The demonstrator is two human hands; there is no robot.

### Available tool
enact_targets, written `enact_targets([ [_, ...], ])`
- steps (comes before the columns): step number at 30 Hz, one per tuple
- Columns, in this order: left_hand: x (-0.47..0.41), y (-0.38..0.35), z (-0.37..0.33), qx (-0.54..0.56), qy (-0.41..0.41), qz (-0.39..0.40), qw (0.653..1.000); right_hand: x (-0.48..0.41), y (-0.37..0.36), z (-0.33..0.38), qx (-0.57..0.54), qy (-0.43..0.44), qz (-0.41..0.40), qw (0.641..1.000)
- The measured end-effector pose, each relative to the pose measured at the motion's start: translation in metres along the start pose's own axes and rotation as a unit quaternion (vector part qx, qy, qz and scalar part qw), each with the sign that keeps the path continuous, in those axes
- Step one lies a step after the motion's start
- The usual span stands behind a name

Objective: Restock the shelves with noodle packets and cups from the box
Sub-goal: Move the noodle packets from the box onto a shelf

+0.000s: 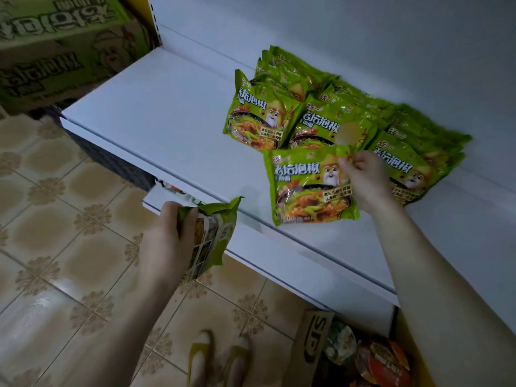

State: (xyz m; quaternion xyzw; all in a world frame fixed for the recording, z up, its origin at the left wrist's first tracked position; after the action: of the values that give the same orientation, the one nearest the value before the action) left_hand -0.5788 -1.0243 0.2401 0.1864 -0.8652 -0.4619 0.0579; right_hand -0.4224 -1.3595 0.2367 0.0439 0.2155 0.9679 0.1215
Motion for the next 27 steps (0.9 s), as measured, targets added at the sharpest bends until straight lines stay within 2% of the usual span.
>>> enact_targets([
  [5,-0.005,0.006,-0.012,0.003,-0.018,-0.011,1.0,-0.016,0.038,-0.019,-0.073,-0.028,-0.168,0.983],
  [11,-0.009,0.001,-0.023,0.026,-0.029,-0.015,0.999,-0.024,0.024,-0.031,-0.096,-0.041,-0.245,0.964],
  [17,-0.016,-0.003,-0.039,0.047,-0.042,-0.011,0.998,-0.026,0.018,-0.04,-0.138,-0.042,-0.264,0.954],
  [27,-0.024,-0.022,-0.056,0.077,-0.064,0.007,0.995,-0.038,0.005,-0.052,-0.153,-0.029,-0.191,0.969],
])
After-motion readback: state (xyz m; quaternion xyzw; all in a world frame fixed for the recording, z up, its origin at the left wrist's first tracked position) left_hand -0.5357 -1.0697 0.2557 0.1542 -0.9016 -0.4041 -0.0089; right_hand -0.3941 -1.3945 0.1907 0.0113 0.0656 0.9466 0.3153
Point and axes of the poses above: each hand's wrist, its own x-axis away from the middle knuckle, its own y-axis out of the back of the hand, z = x × y, the point moved 10 cm from there along -x, towards the middle knuckle, and after that the axes turned 10 degrees about -x, right-handed, at the moved point
